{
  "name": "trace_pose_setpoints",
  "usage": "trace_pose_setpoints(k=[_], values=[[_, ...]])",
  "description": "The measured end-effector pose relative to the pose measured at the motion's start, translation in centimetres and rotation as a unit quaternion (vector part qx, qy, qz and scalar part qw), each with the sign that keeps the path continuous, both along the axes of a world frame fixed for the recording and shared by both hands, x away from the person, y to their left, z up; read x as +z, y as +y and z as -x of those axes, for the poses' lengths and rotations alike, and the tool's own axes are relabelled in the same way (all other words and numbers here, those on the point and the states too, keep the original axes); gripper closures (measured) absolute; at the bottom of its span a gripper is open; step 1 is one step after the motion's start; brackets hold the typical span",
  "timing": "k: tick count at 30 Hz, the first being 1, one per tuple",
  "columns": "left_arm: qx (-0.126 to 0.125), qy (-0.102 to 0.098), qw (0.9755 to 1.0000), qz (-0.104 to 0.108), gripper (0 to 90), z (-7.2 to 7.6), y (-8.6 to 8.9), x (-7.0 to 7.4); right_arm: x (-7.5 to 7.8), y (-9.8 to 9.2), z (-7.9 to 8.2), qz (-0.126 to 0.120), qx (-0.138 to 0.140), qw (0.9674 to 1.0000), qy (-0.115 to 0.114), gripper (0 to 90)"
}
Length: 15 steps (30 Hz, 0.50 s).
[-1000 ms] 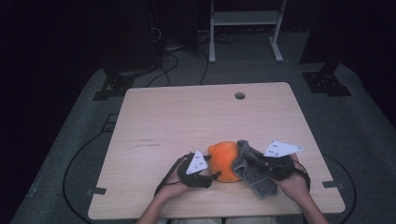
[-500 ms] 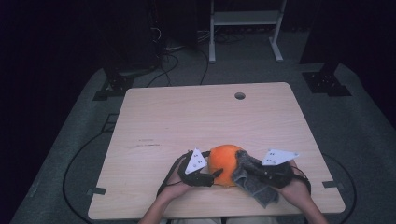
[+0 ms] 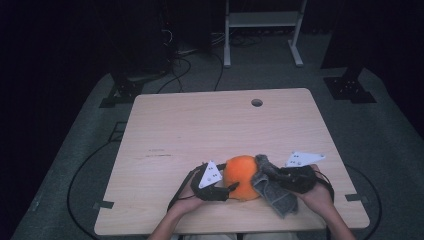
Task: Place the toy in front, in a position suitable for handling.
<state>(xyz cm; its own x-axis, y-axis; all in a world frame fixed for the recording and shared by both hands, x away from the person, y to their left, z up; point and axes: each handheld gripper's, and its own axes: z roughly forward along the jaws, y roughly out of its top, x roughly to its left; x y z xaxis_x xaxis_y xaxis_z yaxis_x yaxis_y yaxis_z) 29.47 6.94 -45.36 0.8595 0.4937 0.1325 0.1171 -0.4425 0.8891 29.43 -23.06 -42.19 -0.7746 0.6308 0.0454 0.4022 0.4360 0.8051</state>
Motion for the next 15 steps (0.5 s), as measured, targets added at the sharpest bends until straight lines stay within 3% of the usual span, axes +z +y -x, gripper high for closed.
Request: trace_pose_setpoints(k=[1,3,5,7,9,10,11,12,13,14,15], values=[[0.0,0.0,1.0,0.0,28.8,0.0,0.0,0.0,-0.3,-0.7,0.0,0.015,-0.014,0.9998,0.003,76.2],[0.0,0.002,1.0,-0.001,28.8,-0.1,0.0,0.0,-0.4,-1.6,0.2,0.017,-0.031,0.9994,0.006,76.4],[-0.001,0.001,1.0,-0.001,28.9,-0.1,0.0,0.0,0.7,-1.7,0.4,-0.014,-0.023,0.9996,-0.01,76.4],[-0.002,0.0,1.0,-0.002,28.9,0.0,0.0,0.0,1.6,-0.9,0.3,-0.027,-0.009,0.9994,-0.019,76.3],[-0.008,0.0,1.0,-0.002,28.1,0.1,0.2,0.2,1.6,0.2,0.0,-0.013,0.003,0.9997,-0.02,76.3],[-0.007,0.001,1.0,0.006,21.7,0.0,0.4,0.7,0.6,1.1,0.0,0.019,0.01,0.9996,-0.02,76.5],[-0.007,0.001,1.0,0.006,17.5,0.0,0.4,0.7,0.6,1.1,0.0,0.019,0.01,0.9996,-0.02,76.5],[0.008,0.019,0.9997,0.014,14.1,-0.5,0.4,0.9,0.1,0.9,0.2,0.016,0.013,0.9997,-0.013,76.6],[0.008,0.019,0.9997,0.014,11.5,-0.5,0.4,0.9,0.1,0.9,0.2,0.016,0.013,0.9997,-0.013,76.6],[0.015,0.047,0.9985,0.023,11.1,-0.9,0.1,0.5,-0.1,0.5,0.5,0.013,0.016,0.9997,-0.011,76.5],[0.015,0.047,0.9985,0.023,13.0,-0.9,0.1,0.5,-0.1,0.5,0.5,0.013,0.016,0.9997,-0.011,76.5]])
